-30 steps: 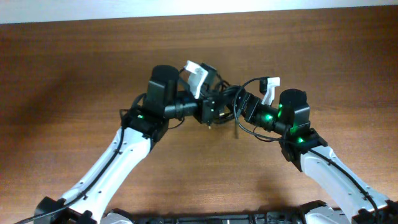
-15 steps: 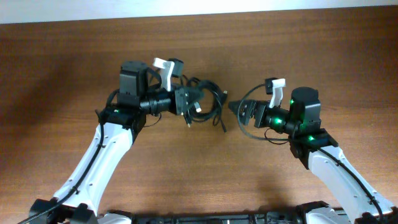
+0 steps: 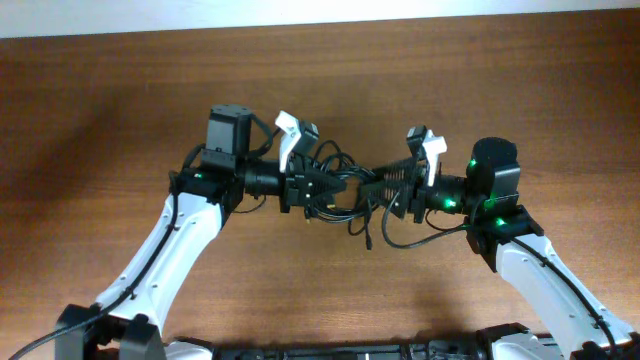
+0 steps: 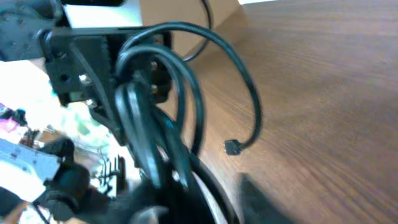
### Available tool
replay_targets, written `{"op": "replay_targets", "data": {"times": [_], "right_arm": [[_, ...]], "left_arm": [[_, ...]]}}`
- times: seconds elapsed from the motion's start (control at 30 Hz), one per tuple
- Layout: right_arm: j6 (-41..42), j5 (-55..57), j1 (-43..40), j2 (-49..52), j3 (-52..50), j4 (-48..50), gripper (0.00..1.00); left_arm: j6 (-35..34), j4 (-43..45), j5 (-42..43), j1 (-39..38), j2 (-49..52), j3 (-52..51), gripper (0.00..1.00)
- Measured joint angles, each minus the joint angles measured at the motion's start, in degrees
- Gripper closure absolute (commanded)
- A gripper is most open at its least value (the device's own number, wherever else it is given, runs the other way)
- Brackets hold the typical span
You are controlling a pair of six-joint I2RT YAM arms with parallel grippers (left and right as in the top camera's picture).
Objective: Untangle cables
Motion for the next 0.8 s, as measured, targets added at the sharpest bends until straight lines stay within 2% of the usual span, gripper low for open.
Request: {"op": "replay_targets", "data": {"times": [0.03, 0.07, 0.1, 0.13, 0.17, 0.23, 0.27, 0.4, 0.43, 0.47, 0.67, 0.7, 0.8], "right_arm": [[0.04, -0.50, 0.00, 0.00, 0.00, -0.11, 0.96], [-0.57, -1.36, 0.00, 0.00, 0.02, -0.09, 0.96], [-0.52, -1.51, 0.00, 0.00, 0.02, -0.20, 0.96], [-0.42, -1.55, 0.00, 0.00, 0.02, -0.24, 0.96], [0.07, -1.53, 0.00, 0.00, 0.02, -0.17, 0.96], [3.23, -0.15, 0.00, 0.00, 0.02, -0.26, 0.96], [6.10, 1.88, 0.00, 0.00, 0.02, -0.35, 0.96], [19.82, 11.17, 0.00, 0.02, 0.02, -0.39, 0.96], [25.68, 15.32, 0.00, 0.02, 0.02, -0.37, 0.96], [27.71, 16.70, 0.00, 0.02, 0.02, -0.35, 0.96], [38.14, 25.86, 0.09, 0.02, 0.02, 0.04, 0.96], [38.91, 26.91, 0.28, 0.02, 0.02, 0.04, 0.96], [41.40, 28.63, 1.90, 0.02, 0.02, 0.04, 0.96]], "left_arm": [[0.00, -0.02, -0.09, -0.07, 0.28, 0.00, 0.93], [0.00, 0.04, -0.61, -0.04, 0.61, 0.00, 0.86], [0.00, 0.04, -1.09, 0.07, 0.90, -0.02, 0.71], [0.04, 0.04, -1.49, 0.07, 0.94, -0.02, 0.49], [0.02, 0.17, -2.14, 0.07, 0.94, -0.02, 0.39], [0.28, 0.33, -3.28, -0.20, 0.94, 0.00, 0.06], [-0.57, 0.61, -4.15, -0.26, 0.94, 0.00, 0.01], [-7.85, 3.58, -9.68, 0.11, 0.94, -0.04, 0.01], [-11.21, 4.44, -11.78, 0.42, 0.94, -0.02, 0.01], [-16.46, 5.01, -14.73, 1.14, 0.94, -0.04, 0.01], [-37.40, 1.16, -25.11, 2.14, 0.94, -0.04, 0.03], [-39.26, 0.33, -25.92, 1.90, 0.94, -0.04, 0.07], [-42.95, -3.15, -28.22, -0.24, 0.94, -0.04, 0.10]]}}
